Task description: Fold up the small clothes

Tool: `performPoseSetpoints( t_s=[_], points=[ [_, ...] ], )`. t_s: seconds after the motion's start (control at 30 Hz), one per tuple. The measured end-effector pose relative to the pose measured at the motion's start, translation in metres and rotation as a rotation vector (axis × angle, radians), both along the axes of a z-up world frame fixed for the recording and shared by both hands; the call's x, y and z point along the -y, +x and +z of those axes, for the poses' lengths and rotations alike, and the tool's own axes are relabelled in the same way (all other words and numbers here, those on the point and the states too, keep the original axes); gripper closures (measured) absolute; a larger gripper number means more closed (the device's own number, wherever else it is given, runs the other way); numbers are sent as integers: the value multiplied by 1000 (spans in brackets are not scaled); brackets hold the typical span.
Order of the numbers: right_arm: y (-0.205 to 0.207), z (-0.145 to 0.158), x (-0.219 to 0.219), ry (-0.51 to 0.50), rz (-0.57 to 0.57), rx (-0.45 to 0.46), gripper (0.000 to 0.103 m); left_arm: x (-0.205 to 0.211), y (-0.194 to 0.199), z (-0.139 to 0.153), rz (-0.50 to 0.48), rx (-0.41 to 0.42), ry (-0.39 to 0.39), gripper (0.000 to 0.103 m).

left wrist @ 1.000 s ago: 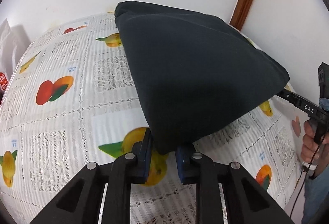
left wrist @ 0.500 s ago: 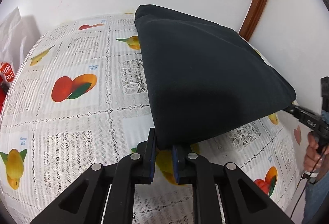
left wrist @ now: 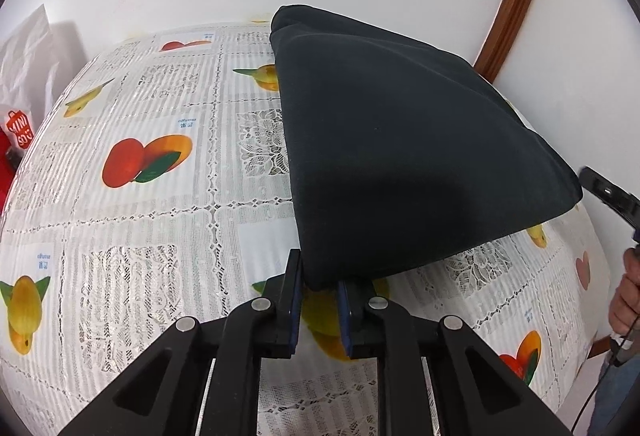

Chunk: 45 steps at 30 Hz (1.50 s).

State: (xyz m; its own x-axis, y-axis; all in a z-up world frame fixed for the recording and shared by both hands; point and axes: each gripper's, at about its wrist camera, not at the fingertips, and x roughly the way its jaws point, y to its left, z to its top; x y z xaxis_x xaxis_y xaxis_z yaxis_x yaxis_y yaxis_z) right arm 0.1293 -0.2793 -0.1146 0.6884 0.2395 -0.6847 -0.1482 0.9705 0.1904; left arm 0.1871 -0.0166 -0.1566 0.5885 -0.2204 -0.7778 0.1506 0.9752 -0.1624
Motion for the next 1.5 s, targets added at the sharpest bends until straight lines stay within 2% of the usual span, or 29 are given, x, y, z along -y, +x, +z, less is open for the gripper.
performPoseSetpoints(
  t_s=[0.07, 0.1, 0.13, 0.17, 0.3, 0.53, 0.6, 0.83, 0.87, 0.9, 0.93, 1.03, 1.17, 1.3, 1.4, 1.43, 1.5],
  points=[
    [14, -11, -2, 41, -8, -44, 66, 0, 1, 0, 3, -3, 3, 87],
    [21, -16, -3, 67, -8, -71, 74, 0, 0, 0, 4, -4, 2, 87],
    [25, -21, -1, 85, -16, -92, 90, 0, 1, 0, 5, -5, -1, 87],
    [27, -25, 1, 99, -23, -104, 93, 0, 1, 0, 4, -4, -2, 87],
    [23, -30, 15, 173, -34, -122, 94, 0, 0, 0, -7, 0, 3, 87],
    [26, -15, 2, 63, -28, -75, 89, -1, -2, 0, -11, 5, -3, 87],
    [35, -14, -4, 44, -25, -68, 88, -1, -4, 0, -14, 2, -4, 87],
    [79, -30, -8, 118, -70, -120, 88, 0, -9, 2, -34, -11, -3, 87],
    [83, -32, -8, 129, -78, -127, 88, 0, -9, 2, -34, -11, -3, 87],
    [86, -33, -8, 136, -75, -130, 97, 0, -9, 2, -33, -13, -2, 87],
    [86, -32, -7, 145, -65, -113, 99, 0, -9, 2, -33, -15, -1, 87],
    [79, -25, -2, 164, -69, -58, 99, 0, -8, 3, -35, -15, -7, 87],
    [71, -24, -5, 111, -64, -60, 99, 1, -8, 4, -37, -9, 4, 87],
    [53, -16, -14, -16, -93, -31, 96, 2, -14, 6, -30, 1, 7, 87],
    [37, -11, -14, -28, -102, -14, 94, 1, -19, 10, -27, 8, 4, 87],
    [34, -10, -14, -32, -106, -11, 91, 1, -20, 12, -28, 10, 5, 85],
    [26, -9, -15, -44, -114, -7, 84, 1, -24, 16, -24, 21, 13, 68]
  ],
)
